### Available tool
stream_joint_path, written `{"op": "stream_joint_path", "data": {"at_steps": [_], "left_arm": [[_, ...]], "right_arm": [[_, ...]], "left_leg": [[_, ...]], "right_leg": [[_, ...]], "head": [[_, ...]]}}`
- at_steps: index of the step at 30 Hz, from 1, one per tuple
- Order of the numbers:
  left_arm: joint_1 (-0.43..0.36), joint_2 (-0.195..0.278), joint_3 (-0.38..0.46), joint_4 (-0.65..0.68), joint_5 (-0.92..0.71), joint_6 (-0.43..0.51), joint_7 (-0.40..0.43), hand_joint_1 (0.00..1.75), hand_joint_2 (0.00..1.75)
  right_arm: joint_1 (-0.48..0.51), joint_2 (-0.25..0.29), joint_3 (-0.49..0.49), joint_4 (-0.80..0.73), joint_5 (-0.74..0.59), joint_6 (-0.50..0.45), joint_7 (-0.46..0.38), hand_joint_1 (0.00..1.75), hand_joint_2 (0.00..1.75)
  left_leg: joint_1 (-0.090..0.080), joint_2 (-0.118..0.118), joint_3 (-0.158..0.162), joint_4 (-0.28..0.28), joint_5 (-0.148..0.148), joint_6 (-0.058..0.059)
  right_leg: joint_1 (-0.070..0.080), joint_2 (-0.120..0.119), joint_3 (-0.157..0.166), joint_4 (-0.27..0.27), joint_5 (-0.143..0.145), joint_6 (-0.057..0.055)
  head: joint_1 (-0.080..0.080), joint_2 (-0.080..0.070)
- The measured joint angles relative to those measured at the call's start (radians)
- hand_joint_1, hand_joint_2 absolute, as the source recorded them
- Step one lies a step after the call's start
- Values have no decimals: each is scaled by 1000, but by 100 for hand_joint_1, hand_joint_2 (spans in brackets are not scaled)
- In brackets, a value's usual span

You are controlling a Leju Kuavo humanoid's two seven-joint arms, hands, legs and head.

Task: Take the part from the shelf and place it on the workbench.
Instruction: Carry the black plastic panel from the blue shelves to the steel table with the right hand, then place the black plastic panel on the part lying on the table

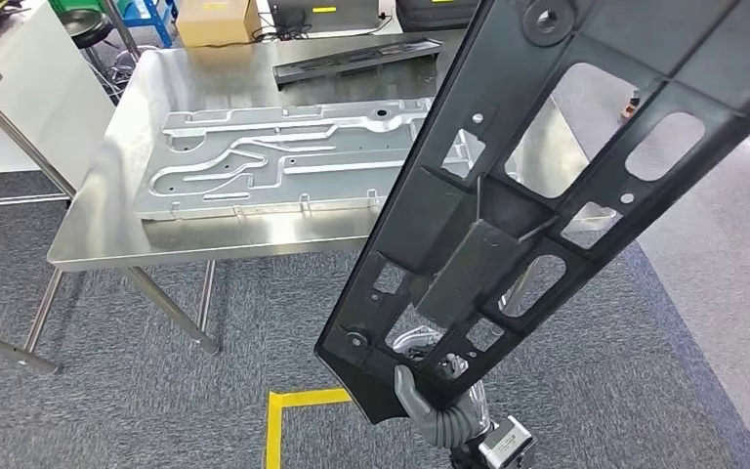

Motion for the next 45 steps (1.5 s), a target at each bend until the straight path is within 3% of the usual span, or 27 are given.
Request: {"op": "stream_joint_path", "data": {"at_steps": [1, 2, 3, 4, 6, 10, 12, 14, 15, 16, 17, 19, 20, 21, 24, 26, 29, 31, 32, 35, 36, 41, 43, 45], "left_arm": [[4, 0, 0, 0, 3, 0, -3, 0, 175], [7, 1, 1, 0, 5, 1, -4, 0, 175], [10, 2, 1, 0, 7, 1, -5, 0, 175], [13, 4, 2, 0, 9, 1, -6, 0, 175], [16, 7, 2, 0, 14, 0, -4, 0, 175], [23, 8, 3, 0, 19, -2, 0, 0, 175], [22, 8, 3, 0, 21, -2, 1, 0, 175], [20, 8, 3, 0, 23, -2, 1, 0, 175], [20, 8, 3, 0, 24, -2, 1, 0, 175], [21, 8, 4, 0, 25, -2, 1, 0, 175], [21, 8, 4, 0, 25, -2, 1, 0, 175], [22, 8, 5, 0, 26, -2, 0, 0, 175], [21, 8, 6, 0, 27, -2, 0, 0, 175], [20, 8, 7, 0, 27, -1, -1, 0, 175], [17, 8, 10, 0, 31, -1, -1, 0, 175], [15, 9, 11, 0, 35, 0, -1, 0, 175], [14, 9, 19, 0, 40, 0, 0, 0, 175], [17, 9, 25, 0, 41, 0, 0, 0, 175], [19, 9, 26, 0, 41, 0, 0, 0, 175], [21, 10, 28, 0, 39, -1, -1, 0, 175], [21, 10, 27, 0, 37, -1, -1, 0, 175], [18, 10, 25, 0, 12, -9, -18, 0, 175], [7, 10, 24, 0, 3, -26, -39, 0, 175], [-6, 11, 19, 0, -4, -42, -65, 0, 175]], "right_arm": [[1, 0, 0, 0, 1, 3, 0, 175, 175], [1, 1, 0, 0, 3, 7, 0, 175, 175], [2, 3, 1, 0, 4, 9, 0, 175, 175], [2, 4, 1, 1, 5, 11, 1, 175, 175], [2, 8, 2, 1, 7, 13, 2, 175, 175], [0, 12, 5, 0, 11, 16, 3, 175, 175], [-5, 13, 6, -1, 15, 22, 6, 175, 175], [-9, 13, 6, -2, 18, 27, 10, 175, 175], [-10, 13, 6, -2, 20, 28, 12, 175, 175], [-10, 13, 6, -2, 20, 29, 14, 175, 175], [-11, 13, 6, -2, 21, 29, 15, 175, 175], [-13, 13, 6, -1, 21, 30, 15, 175, 175], [-16, 13, 6, 0, 21, 31, 15, 175, 175], [-17, 13, 6, 1, 21, 32, 15, 175, 175], [-22, 17, 7, 4, 21, 34, 16, 175, 175], [-26, 22, 8, 6, 21, 35, 16, 175, 175], [-35, 28, 9, 11, 21, 41, 14, 175, 175], [-38, 28, 10, 17, 24, 48, 10, 175, 175], [-40, 28, 11, 20, 29, 51, 8, 175, 175], [-62, 27, 18, 23, 71, 42, -2, 175, 175], [-78, 25, 20, 22, 97, 33, -3, 175, 175], [-229, 2, 10, -10, 270, -33, 45, 175, 175], [-338, -18, -5, -10, 366, -76, 94, 175, 175], [-469, -39, -13, 18, 547, -154, 182, 175, 175]], "left_leg": [[0, 0, -9, -12, 20, 2], [-2, 0, 0, -61, 61, 7], [-4, 0, 20, -134, 113, 14], [-8, 2, 39, -196, 146, 22], [-17, 3, 59, -271, 169, 33], [-13, 0, 92, -301, 172, 51], [-10, 0, 112, -310, 168, 57], [-9, -1, 121, -311, 158, 60], [-9, -2, 128, -310, 151, 59], [-9, -3, 136, -310, 143, 57], [-8, -4, 148, -310, 135, 54], [-7, -5, 172, -310, 116, 46], [-7, -6, 180, -310, 107, 41], [-8, -6, 183, -311, 99, 35], [-8, -4, 193, -303, 91, 16], [-6, -3, 170, -247, 81, 7], [-3, -3, 48, -60, 18, -5], [-2, -2, -7, -12, -2, -8], [-2, -2, -13, -37, 17, -6], [-6, 0, 16, -211, 157, 10], [-9, 1, 23, -249, 183, 17], [-9, 2, 53, -288, 197, 49], [-9, 3, 63, -294, 195, 57], [-11, 3, 65, -294, 191, 61]], "right_leg": [[2, 2, 9, 0, -7, 0], [3, 3, 20, 0, -15, 1], [5, 4, 32, -1, -23, 2], [7, 4, 42, -1, -31, 5], [7, 3, 52, -3, -42, 15], [7, 3, 55, 33, -45, 38], [5, 3, 7, 119, -82, 44], [1, 3, -77, 232, -128, 52], [-1, 3, -109, 262, -135, 56], [-3, 2, -125, 259, -122, 60], [-5, 1, -123, 221, -87, 62], [-6, -1, -90, 97, 6, 57], [-3, -2, -77, 49, 32, 50], [-1, -2, -71, 23, 46, 43], [2, 0, -60, 10, 42, 20], [-1, 0, -43, 5, 34, 6], [-2, -1, -20, 3, 14, -3], [-1, 2, -1, 3, -2, -3], [-1, 3, 11, 3, -11, -2], [0, 5, 48, 4, -39, 6], [1, 6, 53, 3, -47, 11], [3, 7, 59, 36, -61, 42], [1, 4, 7, 125, -102, 50], [-2, 3, -78, 240, -148, 55]], "head": [[0, 0], [0, 0], [0, 0], [0, 0], [0, 0], [0, 0], [0, 0], [0, 0], [0, 0], [0, 0], [0, 0], [0, 0], [0, 0], [0, 0], [1, 0], [1, 0], [1, 0], [1, 0], [1, 0], [1, 0], [1, 0], [1, 0], [1, 0], [1, 0]]}}
